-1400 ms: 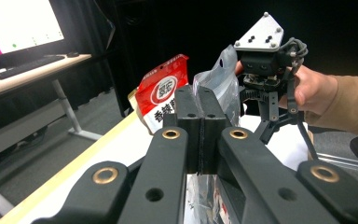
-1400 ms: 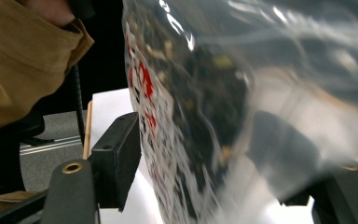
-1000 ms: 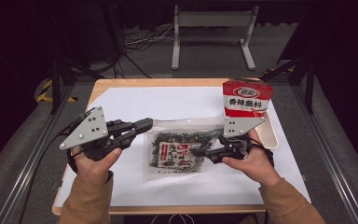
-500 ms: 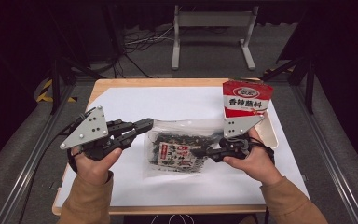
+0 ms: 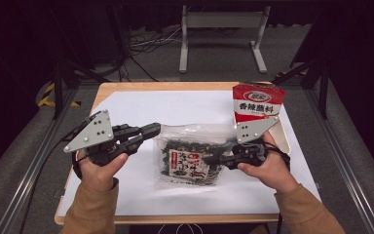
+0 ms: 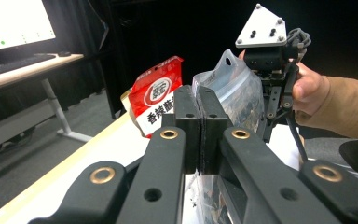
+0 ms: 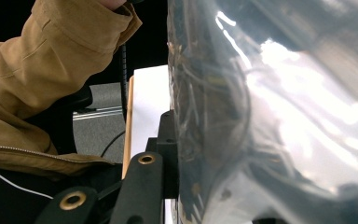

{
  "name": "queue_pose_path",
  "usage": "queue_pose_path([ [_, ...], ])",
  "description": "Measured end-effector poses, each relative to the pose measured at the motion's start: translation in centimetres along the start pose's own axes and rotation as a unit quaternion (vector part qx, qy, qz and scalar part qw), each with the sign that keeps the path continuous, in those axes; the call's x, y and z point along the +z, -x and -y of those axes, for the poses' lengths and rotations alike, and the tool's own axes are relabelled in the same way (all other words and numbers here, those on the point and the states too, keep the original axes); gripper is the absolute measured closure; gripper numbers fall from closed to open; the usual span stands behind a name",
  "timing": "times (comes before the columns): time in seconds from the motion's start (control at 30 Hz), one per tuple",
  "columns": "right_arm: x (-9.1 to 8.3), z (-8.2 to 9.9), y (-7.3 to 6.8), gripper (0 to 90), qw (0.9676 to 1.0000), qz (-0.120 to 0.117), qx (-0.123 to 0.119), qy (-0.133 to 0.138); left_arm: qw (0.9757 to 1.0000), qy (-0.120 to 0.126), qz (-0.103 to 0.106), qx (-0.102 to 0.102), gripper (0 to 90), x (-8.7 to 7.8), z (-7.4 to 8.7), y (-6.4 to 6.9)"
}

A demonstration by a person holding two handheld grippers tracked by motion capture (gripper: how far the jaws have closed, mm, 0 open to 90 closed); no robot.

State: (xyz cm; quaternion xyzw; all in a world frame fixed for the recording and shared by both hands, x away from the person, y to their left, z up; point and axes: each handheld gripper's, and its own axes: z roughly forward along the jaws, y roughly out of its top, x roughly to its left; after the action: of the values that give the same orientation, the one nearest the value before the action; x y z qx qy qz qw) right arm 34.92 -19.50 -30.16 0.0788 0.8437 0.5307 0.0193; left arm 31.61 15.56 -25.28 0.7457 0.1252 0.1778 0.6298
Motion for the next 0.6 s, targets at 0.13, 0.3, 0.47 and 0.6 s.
queue_pose_path([
  [0.13,-0.2,0.0,0.0,73.1,1.0000,0.003,-0.001,-0.003,0.9999,0.002,0.008,-0.015,82.8,0.1,0.2,-0.2],
  [0.3,-1.3,-0.2,0.2,73.2,0.9999,0.010,0.003,0.004,0.9998,-0.003,-0.002,-0.019,68.1,0.2,0.4,-0.2],
  [0.47,-3.1,-0.7,0.4,73.2,0.9995,0.032,0.001,-0.003,0.9996,-0.002,-0.008,-0.025,57.9,-0.1,0.8,-0.4],
  [0.6,-4.5,-1.3,0.7,73.2,0.9985,0.052,0.001,-0.014,0.9994,-0.005,-0.015,-0.031,52.9,-0.2,1.3,-0.6],
])
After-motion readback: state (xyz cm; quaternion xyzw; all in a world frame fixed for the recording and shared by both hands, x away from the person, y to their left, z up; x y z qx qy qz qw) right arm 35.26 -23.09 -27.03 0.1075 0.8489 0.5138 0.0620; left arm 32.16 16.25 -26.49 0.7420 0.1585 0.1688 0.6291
